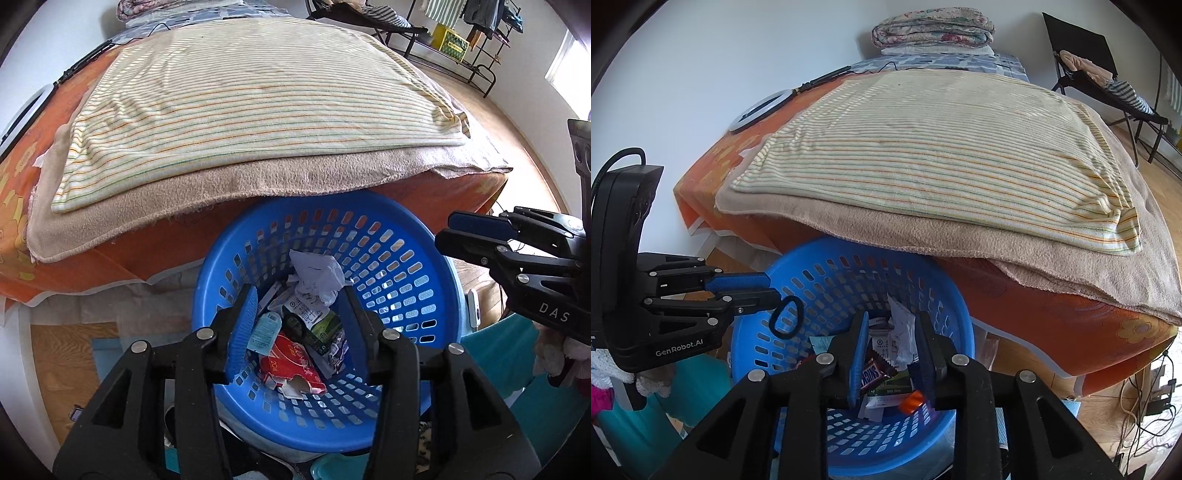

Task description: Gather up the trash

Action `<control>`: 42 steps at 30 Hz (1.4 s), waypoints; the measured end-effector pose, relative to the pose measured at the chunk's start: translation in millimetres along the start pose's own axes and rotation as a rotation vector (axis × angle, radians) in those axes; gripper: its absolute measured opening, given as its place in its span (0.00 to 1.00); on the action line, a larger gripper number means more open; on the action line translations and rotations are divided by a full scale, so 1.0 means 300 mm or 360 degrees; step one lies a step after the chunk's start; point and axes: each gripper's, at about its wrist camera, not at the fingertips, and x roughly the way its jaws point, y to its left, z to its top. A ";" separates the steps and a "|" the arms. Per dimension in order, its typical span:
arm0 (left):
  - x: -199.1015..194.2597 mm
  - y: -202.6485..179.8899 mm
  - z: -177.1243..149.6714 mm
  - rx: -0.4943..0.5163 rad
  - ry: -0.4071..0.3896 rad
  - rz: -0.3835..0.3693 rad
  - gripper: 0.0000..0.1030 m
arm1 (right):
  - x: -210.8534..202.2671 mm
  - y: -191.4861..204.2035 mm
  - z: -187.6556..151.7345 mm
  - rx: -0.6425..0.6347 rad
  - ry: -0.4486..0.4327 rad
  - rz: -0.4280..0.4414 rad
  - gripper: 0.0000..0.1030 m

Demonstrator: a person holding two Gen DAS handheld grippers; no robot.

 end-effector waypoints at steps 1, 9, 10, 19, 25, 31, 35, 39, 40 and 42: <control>0.001 0.000 0.001 0.0003 0.0000 0.0005 0.46 | 0.002 -0.001 0.000 0.0005 0.0003 -0.0002 0.28; 0.004 0.008 0.004 -0.0010 -0.0006 0.0030 0.55 | 0.012 -0.008 0.002 0.0030 0.0013 -0.0044 0.63; 0.002 0.009 0.005 -0.0011 -0.0012 0.0033 0.55 | 0.012 -0.009 0.003 0.0032 0.0010 -0.0050 0.67; -0.003 0.012 0.013 -0.0017 -0.0012 0.0096 0.55 | 0.000 -0.019 0.011 0.0059 -0.0022 -0.0088 0.81; -0.018 0.018 0.024 -0.0019 -0.0035 0.0089 0.55 | -0.012 -0.022 0.019 0.0073 -0.0051 -0.0113 0.83; -0.064 0.014 0.056 -0.0016 -0.0106 0.0072 0.55 | -0.026 -0.033 0.033 0.0093 -0.0072 -0.0141 0.83; -0.108 0.025 0.088 -0.0043 -0.0171 0.0064 0.55 | -0.037 -0.034 0.049 0.0103 -0.0089 -0.0158 0.84; -0.144 0.041 0.120 -0.0059 -0.0223 0.0072 0.55 | -0.053 -0.040 0.069 0.0112 -0.0112 -0.0187 0.86; -0.152 0.043 0.128 -0.0063 -0.0235 0.0073 0.55 | -0.060 -0.043 0.075 0.0117 -0.0124 -0.0190 0.91; -0.167 0.045 0.145 -0.0074 -0.0260 0.0079 0.55 | -0.077 -0.048 0.090 0.0129 -0.0156 -0.0199 0.96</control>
